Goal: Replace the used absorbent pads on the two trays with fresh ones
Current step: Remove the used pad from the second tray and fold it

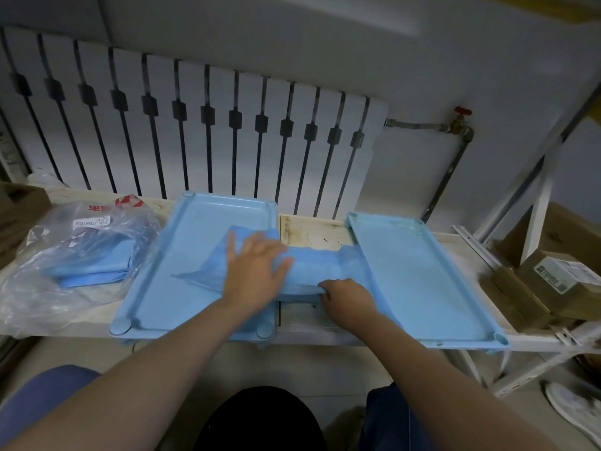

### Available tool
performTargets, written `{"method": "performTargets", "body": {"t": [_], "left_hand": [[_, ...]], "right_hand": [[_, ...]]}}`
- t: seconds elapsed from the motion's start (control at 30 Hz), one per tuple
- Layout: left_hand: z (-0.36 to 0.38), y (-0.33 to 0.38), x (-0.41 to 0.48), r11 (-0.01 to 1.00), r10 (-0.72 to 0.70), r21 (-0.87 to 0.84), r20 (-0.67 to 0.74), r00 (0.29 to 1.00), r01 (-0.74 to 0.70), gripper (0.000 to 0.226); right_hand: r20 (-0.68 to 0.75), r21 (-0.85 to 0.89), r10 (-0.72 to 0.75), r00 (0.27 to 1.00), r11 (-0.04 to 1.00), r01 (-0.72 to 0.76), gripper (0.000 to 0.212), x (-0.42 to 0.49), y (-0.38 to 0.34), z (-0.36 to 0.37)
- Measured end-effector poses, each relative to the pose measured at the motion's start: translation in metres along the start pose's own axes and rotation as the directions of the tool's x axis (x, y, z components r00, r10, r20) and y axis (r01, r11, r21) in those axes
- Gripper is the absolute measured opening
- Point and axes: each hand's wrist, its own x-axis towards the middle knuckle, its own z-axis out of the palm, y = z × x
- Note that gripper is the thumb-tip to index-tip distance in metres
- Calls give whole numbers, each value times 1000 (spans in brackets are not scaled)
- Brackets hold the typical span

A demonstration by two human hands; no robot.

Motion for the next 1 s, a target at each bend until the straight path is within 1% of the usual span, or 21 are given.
{"method": "performTargets", "body": {"t": [0.03, 0.07, 0.1, 0.13, 0.17, 0.23, 0.3, 0.33, 0.4, 0.5, 0.6, 0.67, 0.73, 0.77, 0.83, 0.87, 0.9, 0.93, 0.97, 1.0], "left_hand": [[2, 13, -4, 993, 106, -74, 149, 983, -96, 44], [7, 25, -8, 981, 186, -112, 291, 939, -159, 48], [13, 33, -13, 972, 235, -95, 375, 897, -215, 53], [19, 38, -17, 964, 257, -38, 403, 878, -265, 60], [24, 40, -19, 961, 248, 18, 394, 885, -277, 65], [26, 38, -18, 970, 171, 100, 358, 918, -219, 70], [27, 33, -18, 979, 131, 107, 334, 934, -175, 70], [27, 30, -19, 982, 121, 100, 326, 938, -161, 70], [26, 24, -21, 992, 90, 58, 320, 943, -115, 69], [24, 16, -19, 999, 38, 10, 290, 956, -43, 67], [28, 18, -19, 999, 37, 0, 286, 958, -38, 64], [31, 18, -18, 999, 18, -39, 261, 965, -8, 57], [33, 17, -17, 991, -12, -124, 221, 975, 41, 41], [33, 17, -17, 986, -25, -157, 207, 978, 58, 35], [33, 16, -16, 983, -24, -173, 194, 981, 58, 29], [34, 15, -16, 984, -17, -173, 191, 981, 51, 28], [33, 17, -15, 983, -20, -177, 187, 982, 53, 27], [33, 18, -14, 978, -33, -195, 186, 982, 70, 28], [32, 20, -12, 971, -56, -218, 189, 980, 98, 29], [31, 21, -11, 963, -84, -236, 187, 979, 128, 30]], "right_hand": [[-4, -2, -5, 1000, 1000, 5, 26, 1, -1, -2], [-8, -4, -10, 1000, 1000, 10, 26, 0, -1, -3], [-7, -9, -11, 1000, 1000, 11, 26, 0, -1, -4], [-3, -15, -8, 1000, 1000, 8, 27, -1, 0, -6], [7, -28, -3, 1000, 1000, 3, 26, -2, 1, -7], [56, -82, 24, 998, 996, -19, 21, -2, 9, -7], [135, -124, 82, 988, 990, -65, 20, -7, 16, -11], [160, -136, 105, 982, 987, -83, 16, -9, 20, -14], [163, -179, 149, 975, 977, -120, 11, -19, 30, -19], [122, -224, 247, 961, 950, -216, 21, -26, 41, -25], [123, -249, 312, 942, 929, -276, 21, -32, 48, -32], [123, -246, 364, 923, 912, -327, 19, -35, 52, -37], [94, -226, 419, 903, 892, -391, 10, -40, 55, -43], [77, -204, 455, 887, 878, -433, 5, -41, 58, -45], [36, -101, 535, 844, 842, -530, 18, -40, 66, -44], [30, -19, 575, 818, 818, -574, 22, -39, 70, -41], [54, 105, 608, 792, 785, -610, 23, -37, 74, -40], [122, 260, 618, 777, 735, -626, 20, -36, 78, -39], [232, 444, 585, 777, 647, -620, 19, -36, 78, -38], [359, 602, 497, 790, 524, -602, 21, -37, 76, -39]]}}
